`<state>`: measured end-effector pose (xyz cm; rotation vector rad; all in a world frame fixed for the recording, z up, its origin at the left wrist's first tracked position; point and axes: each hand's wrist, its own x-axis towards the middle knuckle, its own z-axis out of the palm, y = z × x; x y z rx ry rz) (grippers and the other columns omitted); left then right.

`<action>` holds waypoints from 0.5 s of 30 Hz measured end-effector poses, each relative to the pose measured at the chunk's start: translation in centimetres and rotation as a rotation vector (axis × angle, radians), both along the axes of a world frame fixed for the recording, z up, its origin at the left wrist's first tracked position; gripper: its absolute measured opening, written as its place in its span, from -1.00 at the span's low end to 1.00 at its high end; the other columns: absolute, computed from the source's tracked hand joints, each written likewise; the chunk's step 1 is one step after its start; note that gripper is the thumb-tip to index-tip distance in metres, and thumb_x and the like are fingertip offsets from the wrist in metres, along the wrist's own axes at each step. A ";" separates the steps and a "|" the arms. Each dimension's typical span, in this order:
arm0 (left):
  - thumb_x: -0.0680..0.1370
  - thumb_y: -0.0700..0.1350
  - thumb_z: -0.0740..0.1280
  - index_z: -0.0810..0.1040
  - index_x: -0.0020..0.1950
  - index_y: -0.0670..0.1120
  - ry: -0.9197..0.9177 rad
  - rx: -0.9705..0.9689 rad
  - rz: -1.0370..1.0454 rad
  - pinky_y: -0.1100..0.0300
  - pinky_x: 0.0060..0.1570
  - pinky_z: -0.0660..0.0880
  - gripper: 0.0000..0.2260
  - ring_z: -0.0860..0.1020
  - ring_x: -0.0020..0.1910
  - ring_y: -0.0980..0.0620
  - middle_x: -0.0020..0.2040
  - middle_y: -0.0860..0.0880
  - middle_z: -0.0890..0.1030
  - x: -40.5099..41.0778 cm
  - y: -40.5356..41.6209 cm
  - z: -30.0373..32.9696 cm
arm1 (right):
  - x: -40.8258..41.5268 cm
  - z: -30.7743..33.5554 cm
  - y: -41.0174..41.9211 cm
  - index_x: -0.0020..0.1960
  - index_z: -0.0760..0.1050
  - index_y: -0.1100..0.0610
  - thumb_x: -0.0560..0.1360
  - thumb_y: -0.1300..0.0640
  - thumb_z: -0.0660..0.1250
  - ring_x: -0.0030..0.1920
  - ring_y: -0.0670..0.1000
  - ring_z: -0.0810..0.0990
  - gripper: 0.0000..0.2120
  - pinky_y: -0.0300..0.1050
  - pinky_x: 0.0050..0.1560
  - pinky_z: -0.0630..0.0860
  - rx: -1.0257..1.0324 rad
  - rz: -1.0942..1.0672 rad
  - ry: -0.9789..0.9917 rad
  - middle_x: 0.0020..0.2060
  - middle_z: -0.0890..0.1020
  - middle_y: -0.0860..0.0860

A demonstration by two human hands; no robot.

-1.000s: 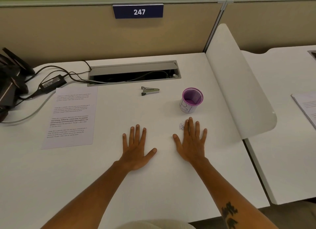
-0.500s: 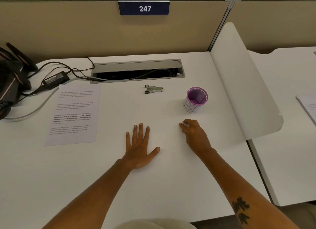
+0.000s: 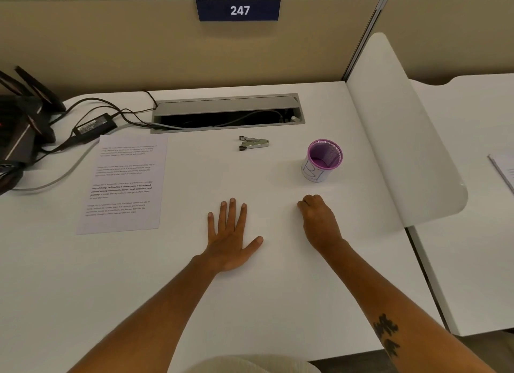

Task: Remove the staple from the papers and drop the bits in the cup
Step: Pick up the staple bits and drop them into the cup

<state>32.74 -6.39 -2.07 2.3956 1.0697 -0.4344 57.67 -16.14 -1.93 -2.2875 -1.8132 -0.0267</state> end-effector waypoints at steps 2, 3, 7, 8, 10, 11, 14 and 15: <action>0.47 0.52 -0.24 -0.50 0.61 0.04 0.002 -0.002 0.001 -0.24 0.53 -0.47 -0.10 -0.58 0.55 -0.08 0.57 -0.04 -0.60 0.0 0.0 0.1 | -0.4 0.0 -0.2 -0.09 0.59 0.37 0.32 0.56 0.46 -0.23 0.21 0.56 -0.78 0.03 -0.37 0.55 0.052 0.019 -0.027 -0.23 0.59 0.24; 0.47 0.52 -0.25 -0.50 0.61 0.04 0.004 -0.002 0.002 -0.25 0.53 -0.47 -0.10 -0.58 0.55 -0.08 0.57 -0.04 -0.60 0.0 0.0 0.1 | -0.4 0.0 -0.3 -0.09 0.59 0.37 0.31 0.57 0.46 -0.24 0.22 0.56 -0.77 0.03 -0.36 0.55 0.077 0.035 -0.037 -0.22 0.59 0.24; 0.42 0.54 -0.29 -0.50 0.61 0.04 0.012 -0.015 0.004 -0.25 0.53 -0.45 -0.07 -0.58 0.55 -0.09 0.57 -0.05 -0.59 0.0 0.1 0.0 | 0.3 -0.3 0.1 0.00 0.61 0.37 0.28 0.63 0.38 -0.14 0.26 0.60 -0.65 0.02 -0.17 0.59 0.112 -0.035 0.091 -0.13 0.64 0.25; 0.41 0.54 -0.30 -0.50 0.61 0.04 0.015 -0.018 0.002 -0.26 0.54 -0.45 -0.06 -0.58 0.55 -0.09 0.57 -0.05 -0.59 0.1 0.2 0.1 | 0.5 -0.2 0.3 0.02 0.63 0.34 0.32 0.61 0.35 -0.09 0.24 0.62 -0.65 -0.02 -0.09 0.57 0.123 -0.125 0.197 -0.09 0.66 0.22; 0.39 0.55 -0.32 -0.51 0.61 0.04 0.024 -0.021 -0.001 -0.26 0.53 -0.45 -0.05 -0.58 0.55 -0.09 0.57 -0.05 -0.59 0.1 0.2 0.1 | 1.0 0.5 0.7 0.00 0.68 0.27 0.43 0.52 0.34 -0.06 0.12 0.65 -0.74 -0.16 0.01 0.54 0.188 -0.363 0.456 -0.08 0.72 0.14; 0.40 0.55 -0.32 -0.51 0.61 0.04 0.028 -0.021 -0.001 -0.26 0.53 -0.45 -0.06 -0.58 0.55 -0.09 0.57 -0.05 -0.59 0.2 0.3 0.0 | 1.3 0.9 0.9 -0.03 0.70 0.24 0.47 0.46 0.36 -0.09 0.06 0.67 -0.79 -0.22 0.00 0.53 0.216 -0.493 0.599 -0.11 0.74 0.10; 0.54 0.50 -0.18 -0.50 0.61 0.04 0.027 -0.023 -0.005 -0.26 0.53 -0.46 -0.13 -0.59 0.54 -0.09 0.57 -0.05 -0.59 0.1 0.3 0.1 | 2.5 2.0 1.1 -0.05 0.72 0.21 0.51 0.38 0.43 -0.23 -0.02 0.66 -0.87 -0.21 -0.11 0.58 0.281 -0.815 1.115 -0.14 0.73 0.11; 0.57 0.47 -0.13 -0.50 0.61 0.04 0.026 -0.027 -0.007 -0.26 0.52 -0.47 -0.15 -0.59 0.54 -0.08 0.57 -0.05 -0.60 0.1 0.3 0.1 | 2.9 2.3 1.1 -0.06 0.71 0.23 0.51 0.40 0.44 -0.25 -0.02 0.65 -0.88 -0.21 -0.13 0.61 0.300 -0.884 1.293 -0.13 0.72 0.14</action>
